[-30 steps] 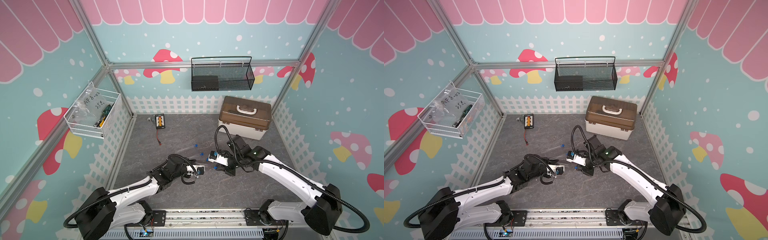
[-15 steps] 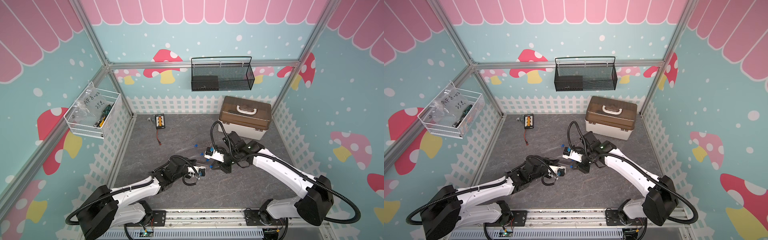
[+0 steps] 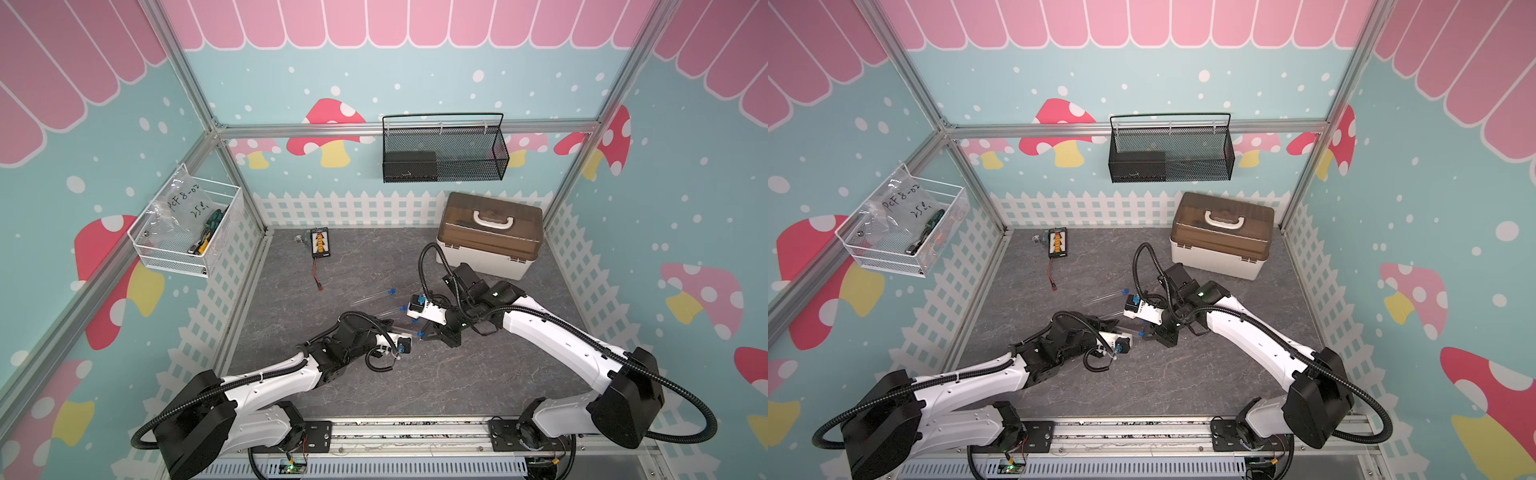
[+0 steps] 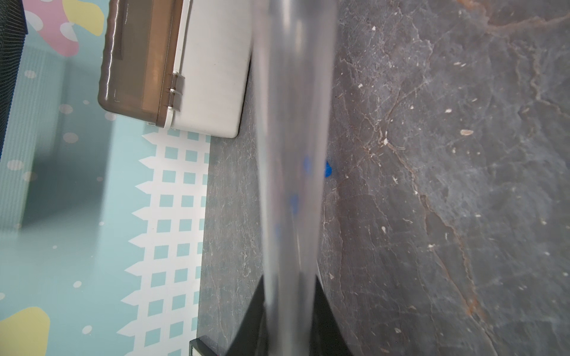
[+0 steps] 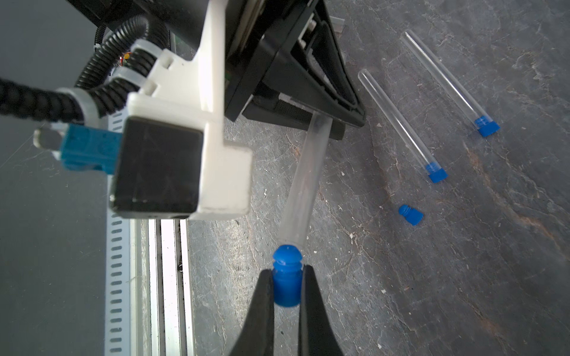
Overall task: Insert stoppers into test tubes
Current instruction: Insert the stopper into the test tube.
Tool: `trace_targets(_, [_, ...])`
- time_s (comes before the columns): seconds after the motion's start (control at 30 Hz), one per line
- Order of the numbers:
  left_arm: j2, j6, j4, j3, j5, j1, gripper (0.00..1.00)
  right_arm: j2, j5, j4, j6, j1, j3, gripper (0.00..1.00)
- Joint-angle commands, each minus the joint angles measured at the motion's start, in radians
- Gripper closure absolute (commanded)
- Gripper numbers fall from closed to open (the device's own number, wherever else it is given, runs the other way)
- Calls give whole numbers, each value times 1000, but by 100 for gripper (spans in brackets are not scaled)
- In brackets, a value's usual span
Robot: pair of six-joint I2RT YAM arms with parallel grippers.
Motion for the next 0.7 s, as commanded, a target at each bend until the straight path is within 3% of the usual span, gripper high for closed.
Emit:
trace_targets(0.0, [-3, 1, 0, 17, 9, -5, 100, 18, -3, -5, 6, 11, 16, 95])
trace_targets(0.43, [-17, -5, -7, 24, 23, -16, 100, 67, 50, -20, 43, 21, 50, 96])
trace_targets(0.67, [-18, 97, 33, 0, -88, -84, 100, 155, 114, -66, 119, 32, 150, 99])
